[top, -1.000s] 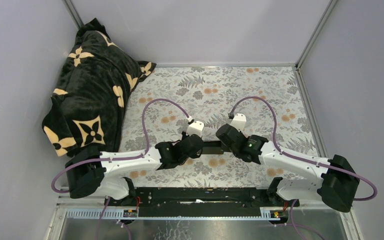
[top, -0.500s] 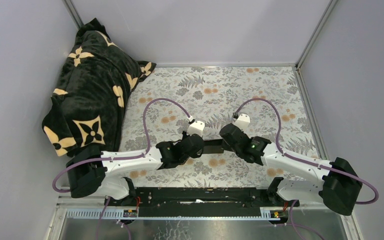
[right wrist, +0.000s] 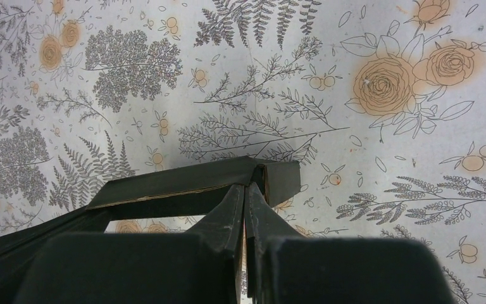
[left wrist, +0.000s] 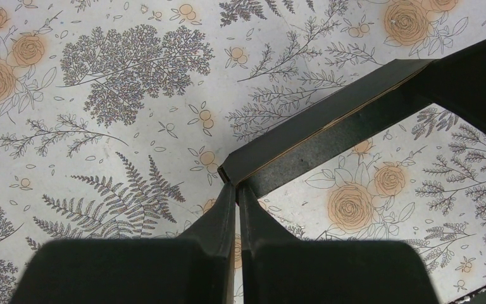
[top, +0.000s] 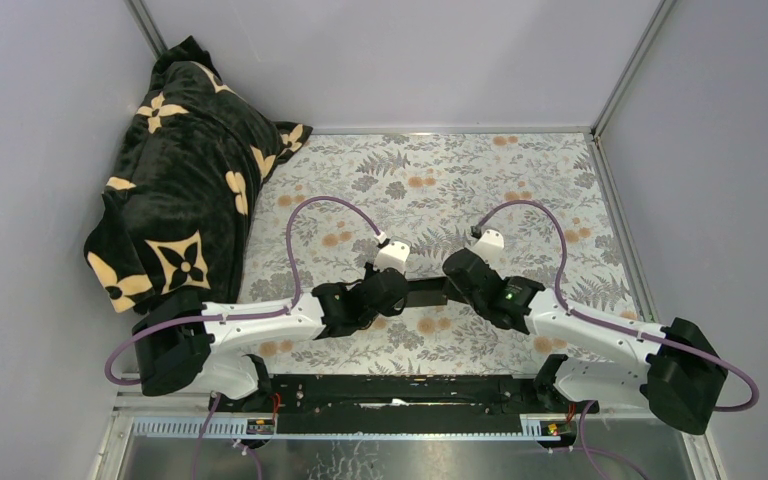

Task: Fold the paper box
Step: Close the paper box at the center of the board.

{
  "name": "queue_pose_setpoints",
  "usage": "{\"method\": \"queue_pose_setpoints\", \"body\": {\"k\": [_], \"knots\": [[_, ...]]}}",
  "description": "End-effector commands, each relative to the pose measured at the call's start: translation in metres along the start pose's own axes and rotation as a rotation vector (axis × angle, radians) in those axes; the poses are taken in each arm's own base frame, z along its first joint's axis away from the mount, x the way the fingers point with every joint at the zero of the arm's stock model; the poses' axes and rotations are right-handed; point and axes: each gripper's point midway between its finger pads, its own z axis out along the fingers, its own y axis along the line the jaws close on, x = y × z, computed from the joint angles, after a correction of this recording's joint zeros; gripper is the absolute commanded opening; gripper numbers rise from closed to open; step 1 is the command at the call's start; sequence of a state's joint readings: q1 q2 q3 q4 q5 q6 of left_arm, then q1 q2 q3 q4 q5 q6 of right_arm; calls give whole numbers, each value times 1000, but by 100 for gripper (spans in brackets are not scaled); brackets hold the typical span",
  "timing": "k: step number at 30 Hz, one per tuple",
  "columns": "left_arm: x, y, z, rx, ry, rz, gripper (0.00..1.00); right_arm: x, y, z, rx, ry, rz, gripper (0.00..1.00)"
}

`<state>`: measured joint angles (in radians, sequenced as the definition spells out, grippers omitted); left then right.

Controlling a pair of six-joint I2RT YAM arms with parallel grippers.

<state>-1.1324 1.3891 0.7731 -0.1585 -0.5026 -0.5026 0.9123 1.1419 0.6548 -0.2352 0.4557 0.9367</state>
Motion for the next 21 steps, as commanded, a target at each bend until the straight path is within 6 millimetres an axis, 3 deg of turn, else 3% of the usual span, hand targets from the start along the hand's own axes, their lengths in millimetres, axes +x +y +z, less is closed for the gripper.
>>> {"method": "queue_pose_setpoints", "body": {"k": [1, 13, 21], "knots": [[9, -56, -2, 228, 42, -42, 4, 17, 76, -21, -314, 140, 138, 0], [10, -57, -2, 233, 43, -41, 4, 6, 78, -32, -304, 132, 76, 0], [11, -59, -1, 239, 44, -37, 4, 8, 42, -33, -147, 148, -145, 0]]}}
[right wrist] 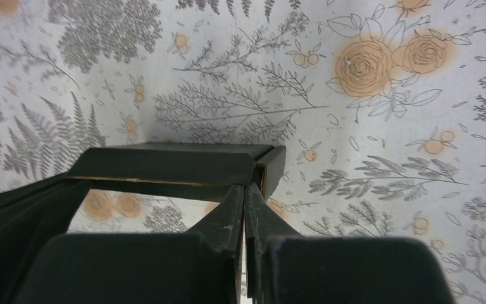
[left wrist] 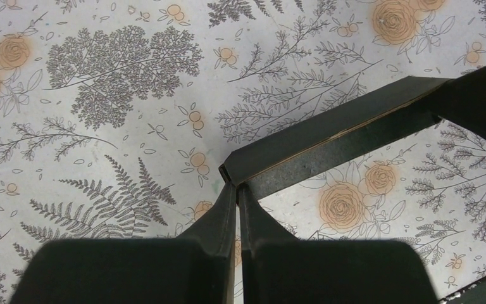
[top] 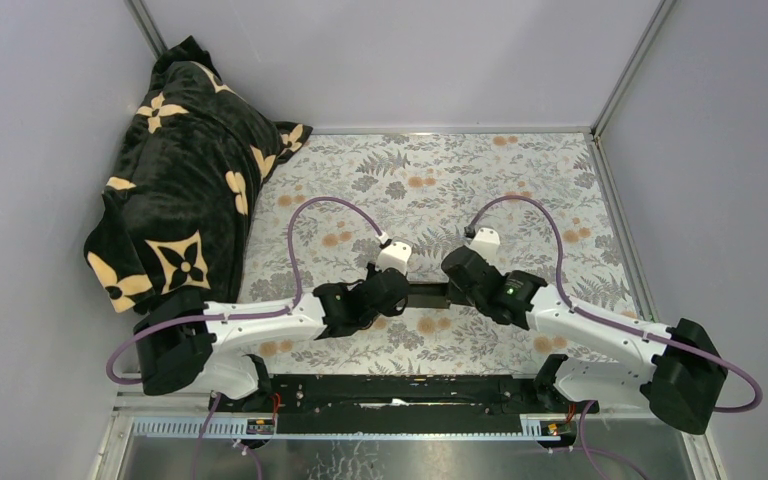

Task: Fold the paper box
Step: Close the paper box at the center of the board.

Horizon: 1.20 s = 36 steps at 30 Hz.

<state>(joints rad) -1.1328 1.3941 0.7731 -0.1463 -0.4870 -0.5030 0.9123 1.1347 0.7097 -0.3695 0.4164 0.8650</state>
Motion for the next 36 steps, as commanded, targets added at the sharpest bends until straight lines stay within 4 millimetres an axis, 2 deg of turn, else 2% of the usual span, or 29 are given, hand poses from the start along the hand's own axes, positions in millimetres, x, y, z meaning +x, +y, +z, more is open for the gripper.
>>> {"method": "queue_pose_setpoints", "body": {"k": [1, 6, 10, 13, 22, 23, 27, 36], "knots": [[11, -55, -1, 219, 42, -32, 4, -1, 46, -22, -165, 67, -66, 1], [12, -56, 0, 220, 46, -32, 4, -6, 20, -26, -70, 37, -139, 7], [12, -57, 1, 220, 48, -28, 4, -13, 10, -28, -18, 14, -184, 12], [12, -57, 2, 218, 51, -25, 4, -14, 7, -27, -3, 13, -205, 13], [13, -58, 4, 214, 58, -15, 4, -14, 1, -23, 36, 21, -265, 1], [13, -58, 4, 214, 59, -14, 4, -15, -1, -23, 46, 21, -272, 2], [12, -58, 4, 213, 60, -12, 4, -16, -5, -25, 72, 25, -288, 15], [12, -58, 3, 213, 59, -11, 4, -16, -11, -21, 101, 16, -301, 12]]}}
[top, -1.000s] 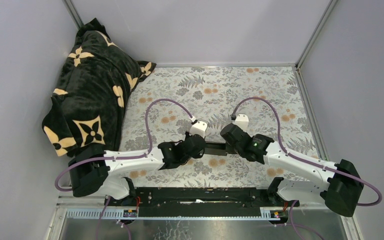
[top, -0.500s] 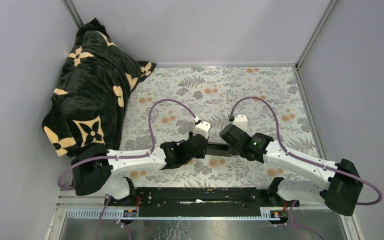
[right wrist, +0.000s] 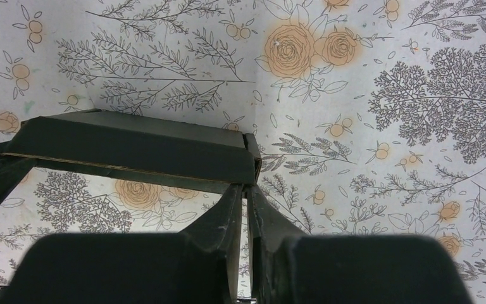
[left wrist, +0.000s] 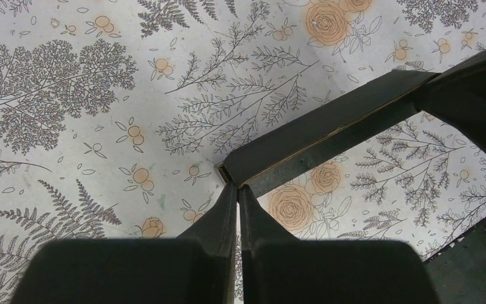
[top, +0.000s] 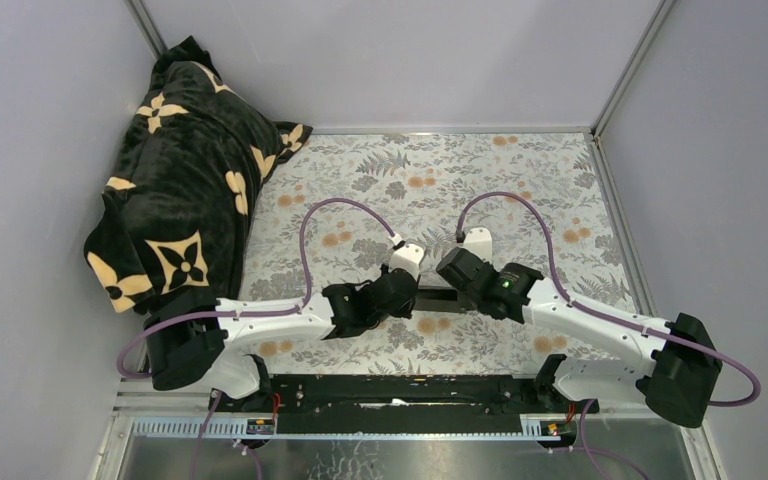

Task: Fold the paper box
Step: Close the paper box at the center of the board.

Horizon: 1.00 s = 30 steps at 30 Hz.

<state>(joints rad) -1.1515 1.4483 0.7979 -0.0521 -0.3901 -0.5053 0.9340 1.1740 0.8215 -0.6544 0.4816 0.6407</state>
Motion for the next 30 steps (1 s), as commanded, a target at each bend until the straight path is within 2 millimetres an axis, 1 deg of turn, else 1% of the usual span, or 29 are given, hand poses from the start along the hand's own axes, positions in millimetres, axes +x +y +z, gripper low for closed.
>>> {"method": "queue_pose_setpoints", "body": {"k": [1, 4, 7, 12, 21, 27, 30], "knots": [[17, -21, 0, 85, 64, 4, 4, -26, 20, -7, -56, -80, 35, 11], [17, -21, 0, 85, 65, 3, 4, -26, 20, -7, -60, -83, 38, 4], [18, -21, 1, 84, 66, 2, 4, -28, 22, -9, -81, -94, 56, 0], [19, -23, 2, 89, 69, 0, 4, -32, 29, -14, -117, -104, 87, 0], [19, -26, 2, 99, 67, 3, 4, -32, 39, -14, -169, -102, 151, 0], [19, -26, 1, 103, 67, 3, 4, -33, 42, -13, -188, -108, 192, 0], [19, -28, 1, 109, 63, 3, 4, -33, 41, -12, -190, -113, 222, 0]]}}
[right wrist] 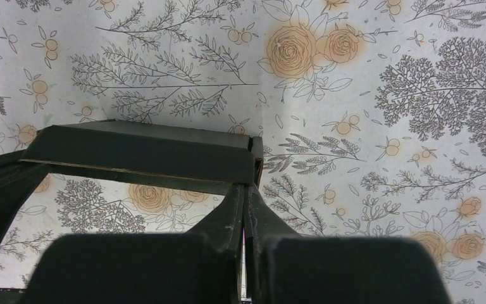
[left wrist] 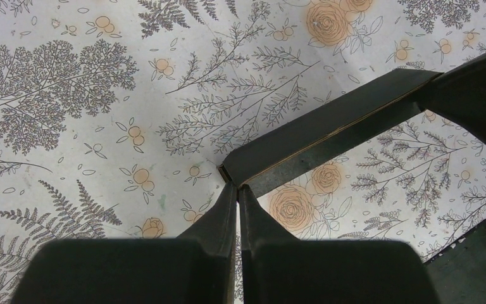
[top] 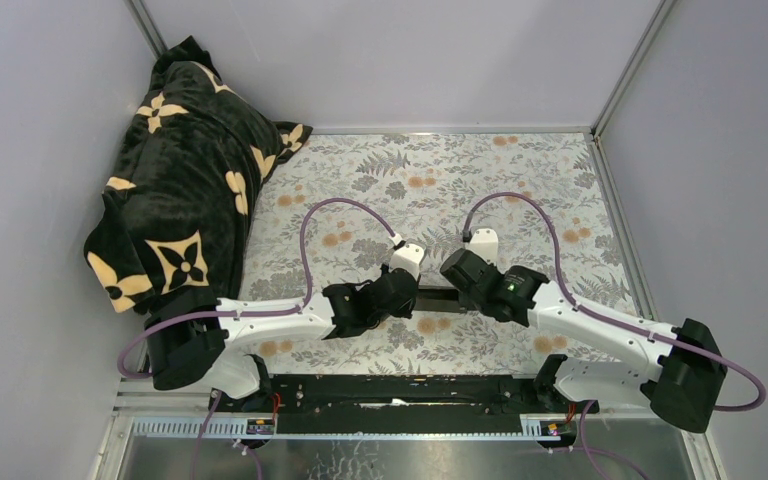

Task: Fold the paper box
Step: Close the paper box at the center of the board.

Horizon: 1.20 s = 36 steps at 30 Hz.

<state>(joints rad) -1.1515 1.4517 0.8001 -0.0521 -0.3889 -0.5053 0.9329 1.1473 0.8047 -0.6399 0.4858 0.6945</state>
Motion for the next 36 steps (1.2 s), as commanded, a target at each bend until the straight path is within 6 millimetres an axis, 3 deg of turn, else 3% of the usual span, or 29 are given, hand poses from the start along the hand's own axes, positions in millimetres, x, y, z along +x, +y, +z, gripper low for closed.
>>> {"method": "queue_pose_setpoints", "body": {"k": [1, 36], "knots": [[18, -28, 1, 110, 60, 1, 4, -30, 42, -10, -184, -93, 170, 0], [17, -33, 2, 119, 64, 17, 4, -35, 41, -14, -248, -131, 301, 0]]}}
